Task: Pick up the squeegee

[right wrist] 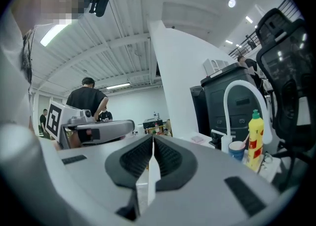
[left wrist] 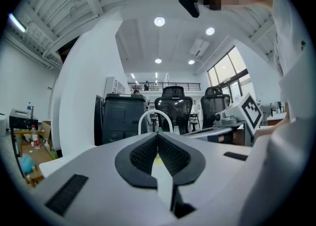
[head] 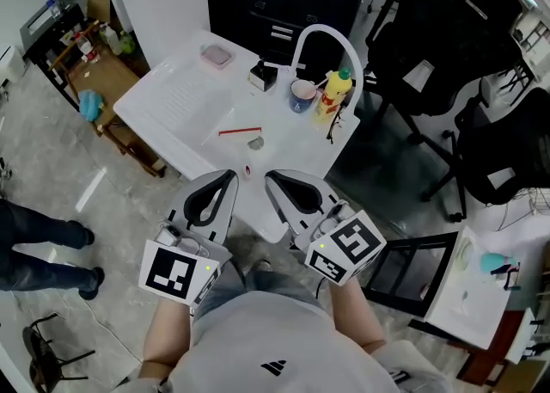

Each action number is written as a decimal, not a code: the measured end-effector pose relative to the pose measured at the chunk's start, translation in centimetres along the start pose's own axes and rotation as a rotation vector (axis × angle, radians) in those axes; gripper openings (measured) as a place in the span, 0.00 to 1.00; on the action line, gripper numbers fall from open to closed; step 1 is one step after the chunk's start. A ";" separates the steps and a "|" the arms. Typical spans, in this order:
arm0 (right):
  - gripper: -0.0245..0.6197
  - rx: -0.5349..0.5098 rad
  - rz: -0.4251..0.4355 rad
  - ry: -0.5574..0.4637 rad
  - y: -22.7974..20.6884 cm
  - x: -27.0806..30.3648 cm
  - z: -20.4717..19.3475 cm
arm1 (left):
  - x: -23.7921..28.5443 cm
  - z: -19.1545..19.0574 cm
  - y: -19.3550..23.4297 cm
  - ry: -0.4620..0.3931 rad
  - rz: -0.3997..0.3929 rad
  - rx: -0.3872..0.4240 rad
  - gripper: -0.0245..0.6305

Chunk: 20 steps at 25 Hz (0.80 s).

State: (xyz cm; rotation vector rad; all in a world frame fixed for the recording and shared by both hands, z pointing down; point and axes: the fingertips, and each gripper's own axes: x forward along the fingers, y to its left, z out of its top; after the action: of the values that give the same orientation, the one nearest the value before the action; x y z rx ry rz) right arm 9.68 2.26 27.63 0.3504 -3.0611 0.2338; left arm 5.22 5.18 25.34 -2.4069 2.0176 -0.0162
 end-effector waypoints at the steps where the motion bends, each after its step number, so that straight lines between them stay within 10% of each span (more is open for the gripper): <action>1: 0.05 0.004 0.000 0.001 -0.2 0.2 0.0 | 0.1 0.0 0.2 -0.001 0.000 0.002 0.06; 20: 0.06 0.075 -0.146 0.043 -4.2 8.7 -0.5 | 4.4 -0.9 9.4 0.009 -0.119 -0.036 0.06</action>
State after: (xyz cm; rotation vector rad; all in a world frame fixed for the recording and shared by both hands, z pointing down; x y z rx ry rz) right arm 2.17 -3.64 29.32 0.5619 -2.9731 0.3438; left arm -3.26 -0.74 26.22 -2.5497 1.8914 0.0086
